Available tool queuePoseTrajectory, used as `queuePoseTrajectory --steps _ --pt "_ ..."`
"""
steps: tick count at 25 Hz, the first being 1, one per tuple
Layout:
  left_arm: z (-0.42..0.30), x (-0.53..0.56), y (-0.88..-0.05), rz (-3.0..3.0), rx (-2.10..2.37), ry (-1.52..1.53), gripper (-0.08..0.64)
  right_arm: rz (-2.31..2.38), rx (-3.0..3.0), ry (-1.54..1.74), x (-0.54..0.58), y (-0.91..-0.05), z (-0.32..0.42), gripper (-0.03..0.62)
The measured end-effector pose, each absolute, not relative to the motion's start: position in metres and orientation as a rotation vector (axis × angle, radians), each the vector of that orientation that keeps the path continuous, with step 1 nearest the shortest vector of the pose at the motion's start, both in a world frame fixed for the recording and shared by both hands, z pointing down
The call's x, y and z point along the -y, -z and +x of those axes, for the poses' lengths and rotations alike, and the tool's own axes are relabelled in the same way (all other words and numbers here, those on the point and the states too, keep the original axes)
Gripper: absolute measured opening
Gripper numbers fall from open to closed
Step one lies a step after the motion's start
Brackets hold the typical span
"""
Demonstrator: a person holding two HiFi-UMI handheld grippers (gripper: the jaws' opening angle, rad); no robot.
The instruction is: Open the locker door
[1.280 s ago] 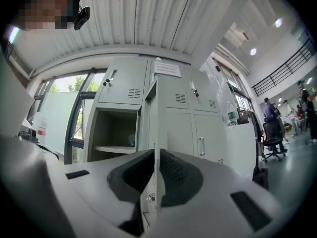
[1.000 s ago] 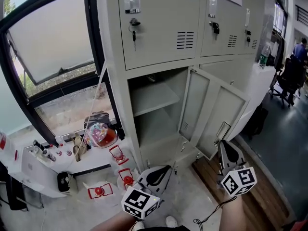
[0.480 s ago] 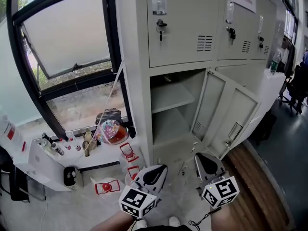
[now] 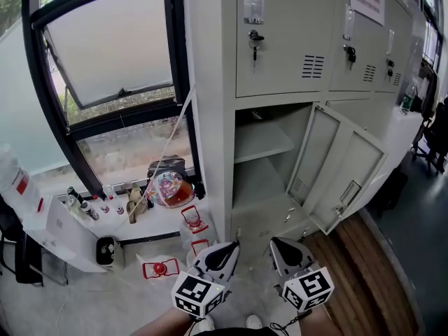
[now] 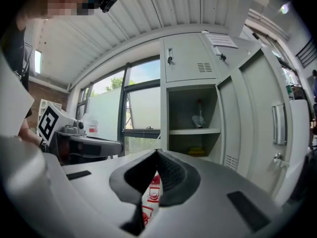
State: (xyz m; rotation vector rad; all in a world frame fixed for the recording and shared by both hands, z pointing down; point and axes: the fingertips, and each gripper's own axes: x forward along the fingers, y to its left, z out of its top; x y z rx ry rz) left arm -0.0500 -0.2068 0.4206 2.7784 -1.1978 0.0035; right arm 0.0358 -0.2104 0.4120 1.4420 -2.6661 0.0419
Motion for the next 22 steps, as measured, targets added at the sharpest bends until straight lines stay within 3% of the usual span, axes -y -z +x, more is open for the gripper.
queuePoseTrajectory --steps 22 --pt "-0.041 0.2 -0.421 2.796 1.169 -0.02 0.017 1.415 2.683 -0.076 0.195 -0.42 0.029 0.054"
